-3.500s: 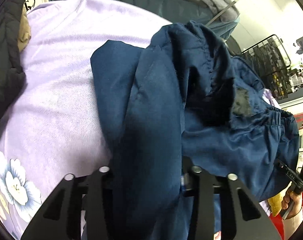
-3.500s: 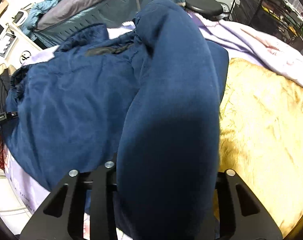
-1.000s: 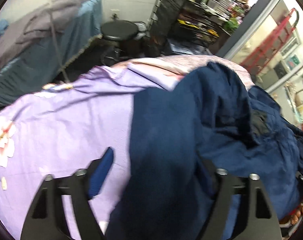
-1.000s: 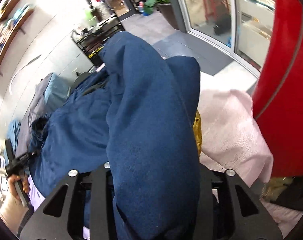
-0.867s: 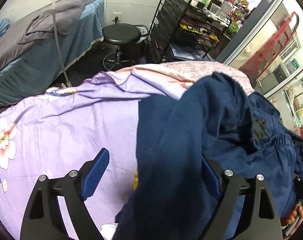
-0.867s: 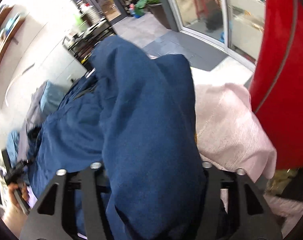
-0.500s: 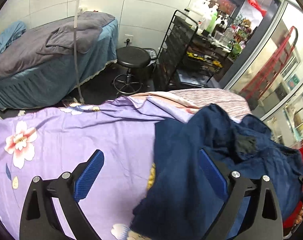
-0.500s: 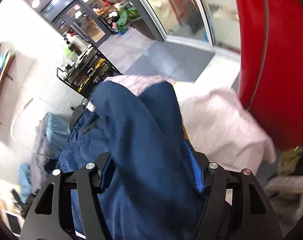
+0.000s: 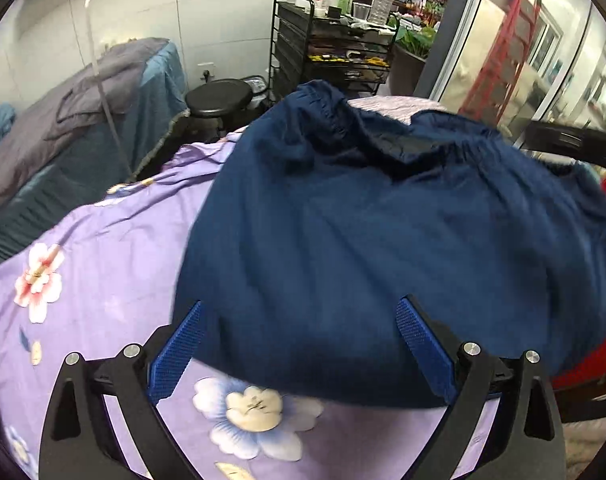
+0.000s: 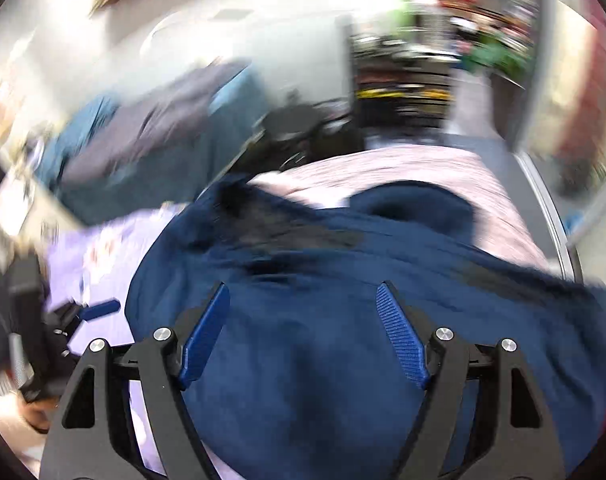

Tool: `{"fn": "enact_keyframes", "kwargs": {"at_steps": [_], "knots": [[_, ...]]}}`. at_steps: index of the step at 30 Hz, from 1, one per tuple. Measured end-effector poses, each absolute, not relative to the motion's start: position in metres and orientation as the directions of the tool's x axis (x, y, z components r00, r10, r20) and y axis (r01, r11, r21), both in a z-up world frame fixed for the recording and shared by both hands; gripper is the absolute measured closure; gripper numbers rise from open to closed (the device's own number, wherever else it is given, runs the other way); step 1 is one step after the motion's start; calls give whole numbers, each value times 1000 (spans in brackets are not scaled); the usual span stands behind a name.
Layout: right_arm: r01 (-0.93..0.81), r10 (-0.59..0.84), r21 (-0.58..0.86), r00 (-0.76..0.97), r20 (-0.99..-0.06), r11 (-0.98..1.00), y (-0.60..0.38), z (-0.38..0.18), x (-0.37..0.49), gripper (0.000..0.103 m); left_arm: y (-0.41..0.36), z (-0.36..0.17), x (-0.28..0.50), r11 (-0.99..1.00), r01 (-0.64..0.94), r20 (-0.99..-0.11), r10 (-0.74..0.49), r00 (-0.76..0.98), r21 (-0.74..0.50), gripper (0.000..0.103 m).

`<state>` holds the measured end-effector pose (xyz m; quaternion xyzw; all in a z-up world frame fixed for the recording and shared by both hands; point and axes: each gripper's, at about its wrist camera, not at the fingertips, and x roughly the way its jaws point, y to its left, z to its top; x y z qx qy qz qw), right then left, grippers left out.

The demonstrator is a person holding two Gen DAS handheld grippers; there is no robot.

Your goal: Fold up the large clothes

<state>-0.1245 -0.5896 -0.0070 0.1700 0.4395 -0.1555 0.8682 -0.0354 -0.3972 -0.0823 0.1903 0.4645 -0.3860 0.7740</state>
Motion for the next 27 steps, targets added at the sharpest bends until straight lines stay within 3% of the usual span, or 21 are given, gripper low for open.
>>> {"fn": "enact_keyframes", "kwargs": {"at_steps": [5, 8, 10, 13, 17, 21, 23, 26, 27], "knots": [[226, -76, 48, 508, -858, 973, -555, -43, -48, 39, -371, -85, -35, 654, 757, -879, -372, 299, -19, 10], [167, -90, -16, 444, -892, 986, -550, -67, -25, 54, -357, -87, -31, 677, 735, -887, -353, 298, -22, 10], [148, -100, -44, 399, -912, 988, -553, -82, -14, 86, -352, -89, -29, 690, 723, -892, -348, 290, -35, 10], [194, -114, -34, 414, -903, 980, -577, -83, -10, 98, -347, -89, -28, 704, 708, -895, -347, 279, -52, 10], [294, -119, 25, 463, -878, 956, -609, -67, -4, 100, -352, -89, -32, 697, 714, -895, -355, 269, -62, 10], [337, -141, 0, 394, -908, 942, -621, -97, 16, 100, -366, -87, -42, 667, 744, -895, -356, 270, -40, 10], [405, -84, 74, 360, -929, 911, -634, -119, 19, 97, -371, -86, -47, 651, 758, -894, -355, 274, -26, 10], [478, -39, 175, 405, -914, 861, -645, -118, 10, 78, -377, -83, -55, 626, 780, -889, -361, 281, -7, 9], [489, -58, 186, 440, -896, 852, -646, -109, 3, 62, -378, -83, -56, 622, 783, -888, -363, 282, -6, 9]]}}
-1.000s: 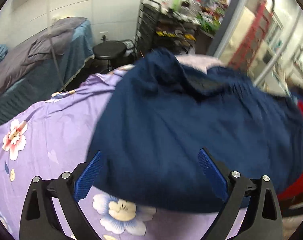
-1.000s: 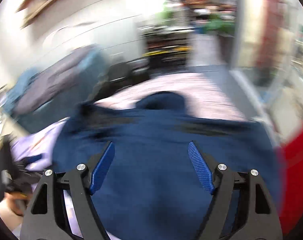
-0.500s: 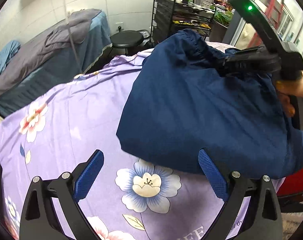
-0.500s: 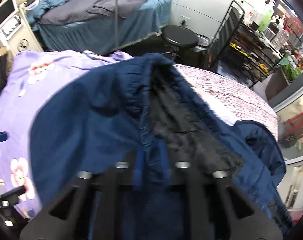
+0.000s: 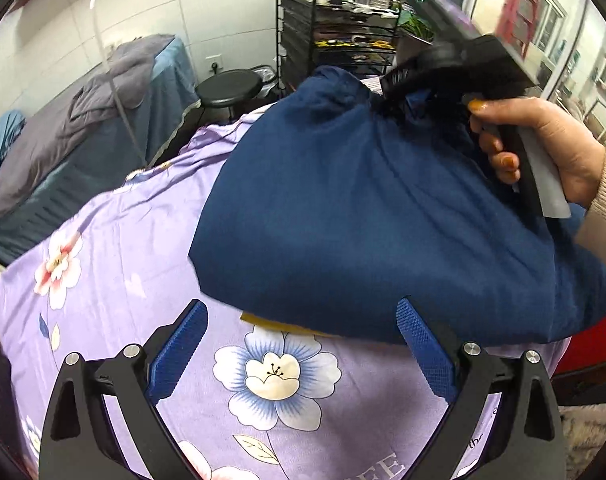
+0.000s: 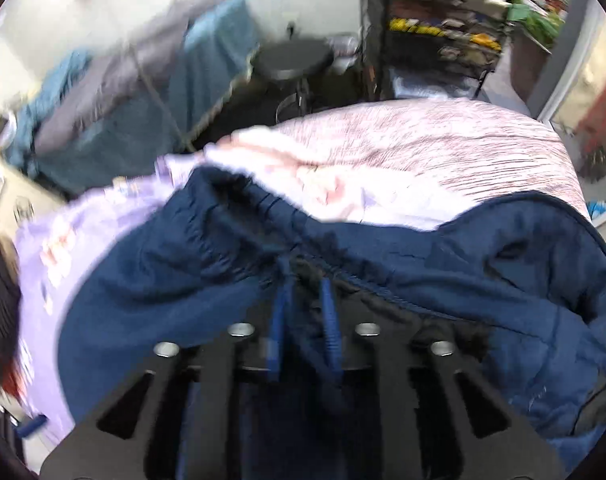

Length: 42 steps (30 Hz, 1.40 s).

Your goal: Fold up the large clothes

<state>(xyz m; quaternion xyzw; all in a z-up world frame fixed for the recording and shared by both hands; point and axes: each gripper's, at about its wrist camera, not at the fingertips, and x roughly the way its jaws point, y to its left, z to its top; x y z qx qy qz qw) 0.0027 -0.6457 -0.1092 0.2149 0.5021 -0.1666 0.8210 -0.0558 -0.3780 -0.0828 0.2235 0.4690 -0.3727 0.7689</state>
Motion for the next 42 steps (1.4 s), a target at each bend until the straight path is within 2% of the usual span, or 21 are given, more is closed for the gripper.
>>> {"fn": "enact_keyframes", "kwargs": {"at_steps": [1, 2, 5, 9, 14, 15, 16, 17, 21, 24, 27, 32, 39, 42], "knots": [[507, -102, 182, 483, -870, 843, -647, -95, -9, 43, -380, -83, -57, 617, 787, -887, -367, 280, -7, 9], [520, -137, 180, 513, -848, 835, -646, -84, -20, 39, -383, -83, -58, 613, 790, -887, -368, 278, -7, 9], [540, -195, 193, 579, -791, 820, -647, -51, -59, 39, -393, -83, -60, 594, 804, -884, -376, 277, -1, 9], [577, -230, 157, 540, -809, 802, -640, -33, -121, 39, -412, -79, -60, 562, 827, -871, -401, 284, 12, 9], [717, -355, 4, 350, -867, 697, -643, -52, -199, 39, -433, -81, -61, 530, 848, -872, -407, 272, 17, 9], [748, -372, -2, 328, -868, 664, -649, -58, -215, 38, -437, -81, -62, 521, 853, -873, -409, 265, 15, 10], [759, -369, 15, 335, -867, 651, -650, -61, -223, 30, -440, -81, -64, 516, 857, -874, -411, 260, 13, 10], [785, -356, 63, 349, -867, 616, -662, -65, -237, 29, -442, -81, -66, 509, 861, -874, -413, 255, 10, 10], [824, -315, 177, 392, -864, 538, -693, -73, -249, 29, -446, -76, -77, 480, 877, -871, -419, 256, 26, 9], [858, -382, 117, 340, -859, 500, -714, -76, -239, 28, -445, -71, -82, 480, 877, -868, -422, 260, 30, 9], [873, -328, 161, 336, -883, 460, -739, -98, -235, 27, -443, -66, -82, 495, 869, -869, -425, 254, 12, 9], [889, -313, 165, 317, -895, 428, -759, -114, -227, 23, -441, -59, -79, 522, 853, -866, -424, 265, 5, 7], [880, -367, 173, 354, -860, 442, -721, -60, -232, 22, -444, -48, -88, 515, 856, -863, -410, 296, 49, 6], [868, -359, 146, 343, -868, 474, -690, -38, -237, 17, -445, -45, -94, 501, 863, -869, -394, 298, 69, 6]]}}
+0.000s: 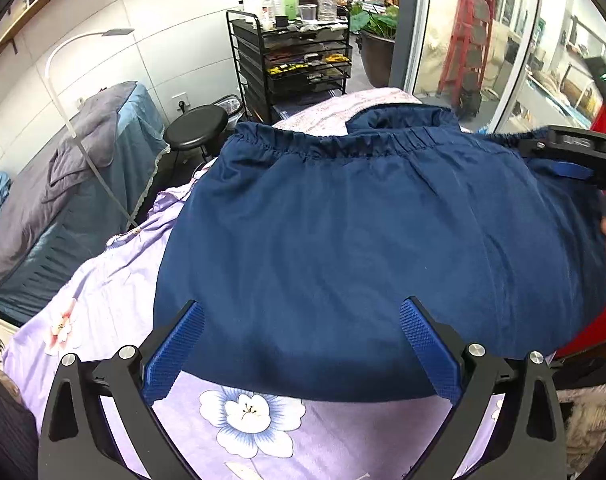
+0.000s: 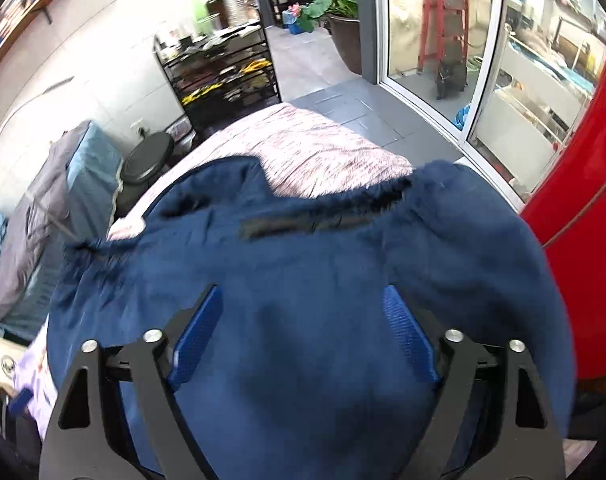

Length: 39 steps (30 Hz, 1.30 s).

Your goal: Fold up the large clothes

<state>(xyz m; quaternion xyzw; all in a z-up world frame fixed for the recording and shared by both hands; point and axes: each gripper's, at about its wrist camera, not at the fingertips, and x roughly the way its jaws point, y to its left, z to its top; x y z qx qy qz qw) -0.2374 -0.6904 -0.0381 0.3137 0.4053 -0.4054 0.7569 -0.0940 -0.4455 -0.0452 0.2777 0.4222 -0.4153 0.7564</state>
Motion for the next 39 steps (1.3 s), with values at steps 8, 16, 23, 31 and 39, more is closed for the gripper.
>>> {"fn": "enact_keyframes", "kwargs": {"at_steps": [8, 16, 23, 31, 39], "knots": [[836, -321, 96, 310, -895, 540, -616, -15, -257, 14, -441, -37, -116, 458, 884, -876, -382, 296, 99, 6], [851, -299, 70, 258, -919, 520, -576, -17, -273, 14, -425, -29, -131, 441, 890, -873, -380, 304, 118, 6], [849, -309, 23, 217, -926, 527, -546, -15, -280, 14, -413, -25, -139, 483, 867, -896, -323, 304, 120, 6], [835, -363, -60, 171, -916, 547, -524, -4, -279, 14, -411, -13, -146, 460, 880, -894, -335, 298, 121, 6], [829, -385, -103, 142, -912, 550, -514, -1, -278, 14, -407, -12, -149, 451, 883, -894, -332, 302, 130, 6]]}}
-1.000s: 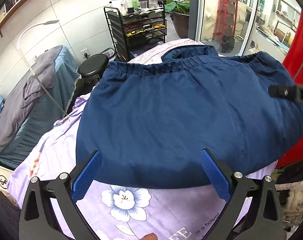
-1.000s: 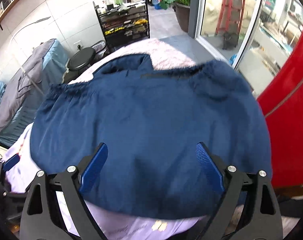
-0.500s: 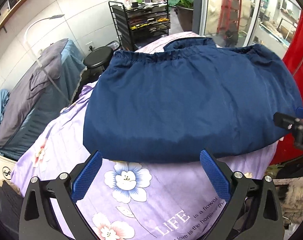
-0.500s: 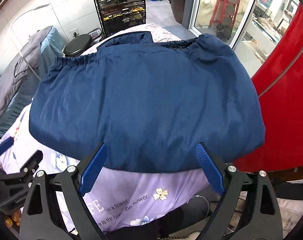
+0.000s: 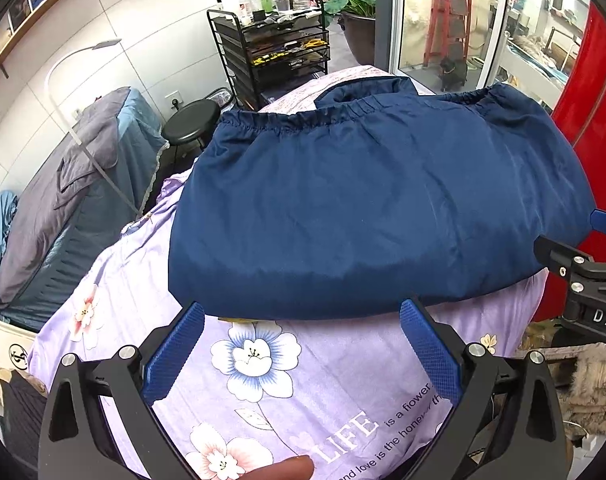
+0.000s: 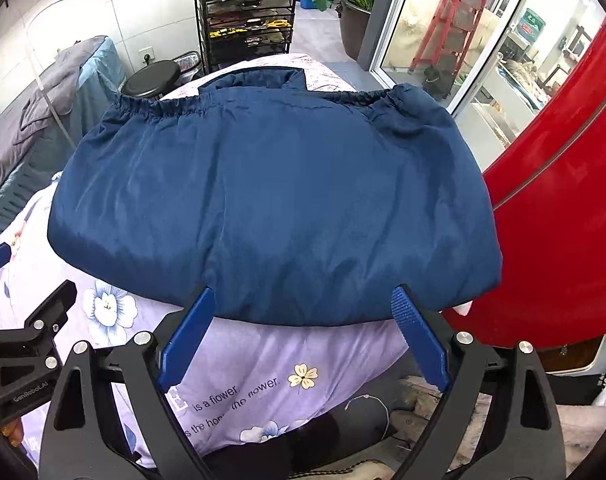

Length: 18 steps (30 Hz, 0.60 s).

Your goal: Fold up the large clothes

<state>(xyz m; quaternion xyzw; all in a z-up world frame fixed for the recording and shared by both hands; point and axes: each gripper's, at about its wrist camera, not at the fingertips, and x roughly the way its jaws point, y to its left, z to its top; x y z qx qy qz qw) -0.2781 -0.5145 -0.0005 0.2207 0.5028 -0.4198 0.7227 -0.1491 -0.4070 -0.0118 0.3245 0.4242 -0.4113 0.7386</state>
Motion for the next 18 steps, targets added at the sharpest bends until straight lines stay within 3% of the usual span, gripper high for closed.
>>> {"fn": "enact_keyframes", "kwargs": {"at_steps": [18], "knots": [[818, -386, -128, 122, -914, 561, -515, -2, -277, 14, -407, -14, -148, 455, 878, -895, -316, 315, 148, 6]]}}
